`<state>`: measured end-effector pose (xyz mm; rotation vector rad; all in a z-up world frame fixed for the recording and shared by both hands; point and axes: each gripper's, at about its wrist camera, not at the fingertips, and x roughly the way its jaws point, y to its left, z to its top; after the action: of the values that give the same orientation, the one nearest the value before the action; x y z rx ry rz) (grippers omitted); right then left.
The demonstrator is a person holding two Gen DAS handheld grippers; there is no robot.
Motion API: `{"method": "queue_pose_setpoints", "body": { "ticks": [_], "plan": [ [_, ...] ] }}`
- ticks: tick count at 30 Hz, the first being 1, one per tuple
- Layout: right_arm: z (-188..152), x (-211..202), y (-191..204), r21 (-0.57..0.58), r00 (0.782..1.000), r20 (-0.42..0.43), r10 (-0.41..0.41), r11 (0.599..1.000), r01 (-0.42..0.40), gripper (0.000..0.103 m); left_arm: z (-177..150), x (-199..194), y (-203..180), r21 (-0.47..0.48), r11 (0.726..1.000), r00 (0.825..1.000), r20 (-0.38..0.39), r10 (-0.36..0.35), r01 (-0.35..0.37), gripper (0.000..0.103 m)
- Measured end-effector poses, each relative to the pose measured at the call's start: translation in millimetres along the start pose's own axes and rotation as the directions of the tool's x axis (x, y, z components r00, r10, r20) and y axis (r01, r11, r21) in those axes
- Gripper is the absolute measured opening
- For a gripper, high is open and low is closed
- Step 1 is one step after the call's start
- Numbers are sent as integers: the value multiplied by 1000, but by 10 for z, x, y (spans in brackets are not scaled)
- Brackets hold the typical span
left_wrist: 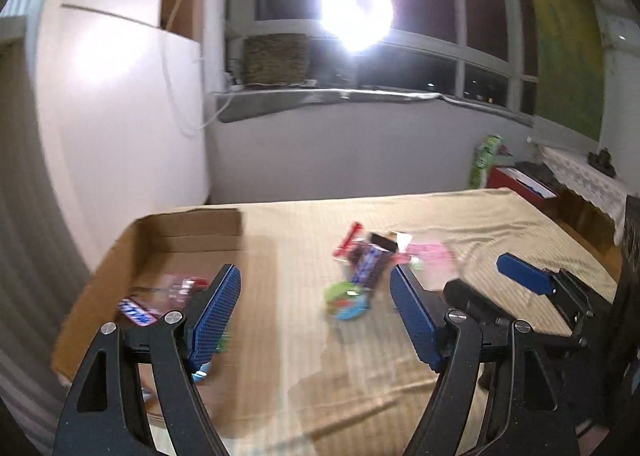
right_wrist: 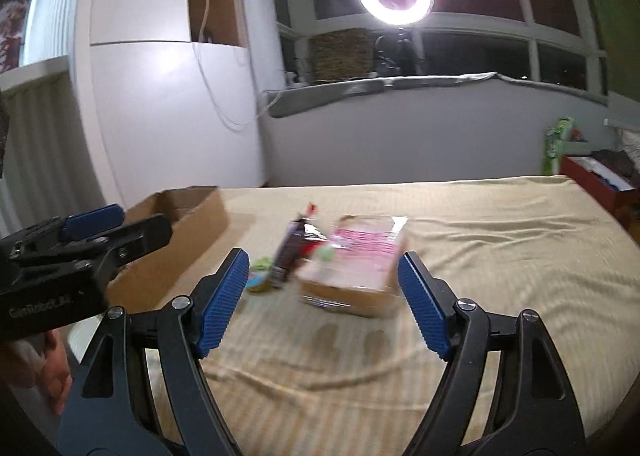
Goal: Organize snacks
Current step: 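Move both tools back from the box toward the snack pile, then grasp the green-lidded jelly cup with the left tool while the right tool grasps a small green candy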
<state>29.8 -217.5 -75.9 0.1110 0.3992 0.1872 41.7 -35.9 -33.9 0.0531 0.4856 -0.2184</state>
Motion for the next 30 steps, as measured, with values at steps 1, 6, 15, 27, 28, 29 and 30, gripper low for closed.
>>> {"method": "queue_pose_setpoints", "body": {
  "ticks": [1, 6, 15, 27, 28, 29, 30],
  "plan": [
    [4, -24, -22, 2, 1000, 2, -6, 1000, 6, 80, -7, 5, -19, -4, 1000, 1000, 2, -6, 6, 77],
    [12, -78, -13, -29, 999, -7, -41, 999, 41, 80, -103, 28, -80, -16, 999, 998, -41, -48, 47, 77],
    [13, 306, -61, -127, 989, -135, -61, 991, 44, 80, -278, 342, -81, -90, 992, 985, -143, -97, 85, 77],
    [201, 948, -319, -167, 965, -246, 89, 977, -133, 78, -141, 826, -130, -127, 981, 971, -170, -168, 147, 78],
    [215, 990, -316, -175, 959, -259, 111, 972, -160, 77, -136, 854, -132, -116, 985, 975, -164, -149, 131, 78],
    [220, 1013, -317, -176, 953, -272, 135, 966, -187, 76, -149, 910, -112, -122, 984, 973, -173, -152, 132, 78],
    [228, 1046, -311, -177, 944, -286, 163, 960, -219, 74, -168, 947, -87, -137, 980, 968, -185, -168, 143, 78]
  ]
}}
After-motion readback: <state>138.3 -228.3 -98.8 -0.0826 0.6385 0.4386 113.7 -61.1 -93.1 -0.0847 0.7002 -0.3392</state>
